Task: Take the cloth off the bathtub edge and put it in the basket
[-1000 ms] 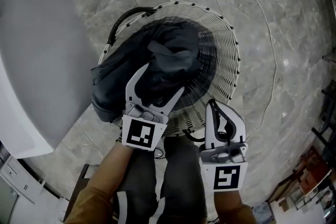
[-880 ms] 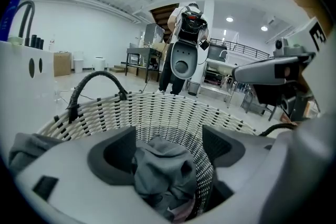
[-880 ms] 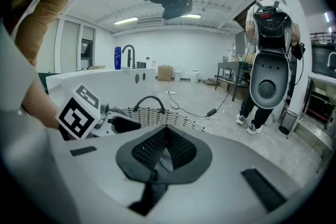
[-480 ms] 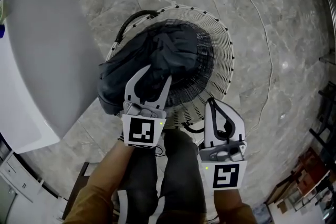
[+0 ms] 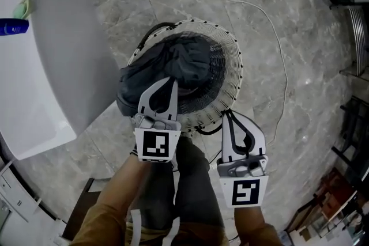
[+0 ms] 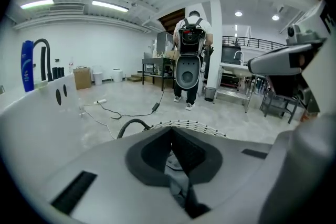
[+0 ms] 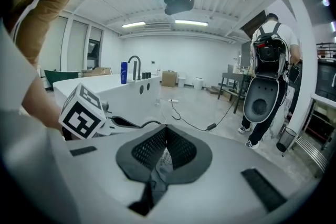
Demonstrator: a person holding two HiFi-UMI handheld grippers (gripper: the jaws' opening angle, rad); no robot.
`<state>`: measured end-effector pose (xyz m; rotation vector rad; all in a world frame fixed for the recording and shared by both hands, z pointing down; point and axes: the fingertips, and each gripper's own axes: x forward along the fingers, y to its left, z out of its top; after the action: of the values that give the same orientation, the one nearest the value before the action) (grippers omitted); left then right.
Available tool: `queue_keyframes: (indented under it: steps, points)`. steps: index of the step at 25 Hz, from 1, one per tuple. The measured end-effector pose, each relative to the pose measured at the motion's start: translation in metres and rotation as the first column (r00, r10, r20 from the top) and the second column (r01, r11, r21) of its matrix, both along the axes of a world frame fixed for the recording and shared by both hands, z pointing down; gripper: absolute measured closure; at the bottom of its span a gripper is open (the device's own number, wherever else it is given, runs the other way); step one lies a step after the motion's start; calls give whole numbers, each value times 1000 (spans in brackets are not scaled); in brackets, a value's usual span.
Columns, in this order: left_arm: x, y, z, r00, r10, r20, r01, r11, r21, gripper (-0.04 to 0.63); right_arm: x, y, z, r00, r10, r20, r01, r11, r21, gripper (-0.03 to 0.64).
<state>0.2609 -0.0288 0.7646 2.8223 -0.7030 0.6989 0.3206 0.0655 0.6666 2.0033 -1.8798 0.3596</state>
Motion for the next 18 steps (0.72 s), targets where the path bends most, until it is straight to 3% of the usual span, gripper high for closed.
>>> queue_keyframes:
  steps: [18]
  points:
    - [-13, 30, -211, 992, 41, -115, -28, 993, 115, 588, -20, 25, -178, 998, -26, -57, 30, 997, 77, 611]
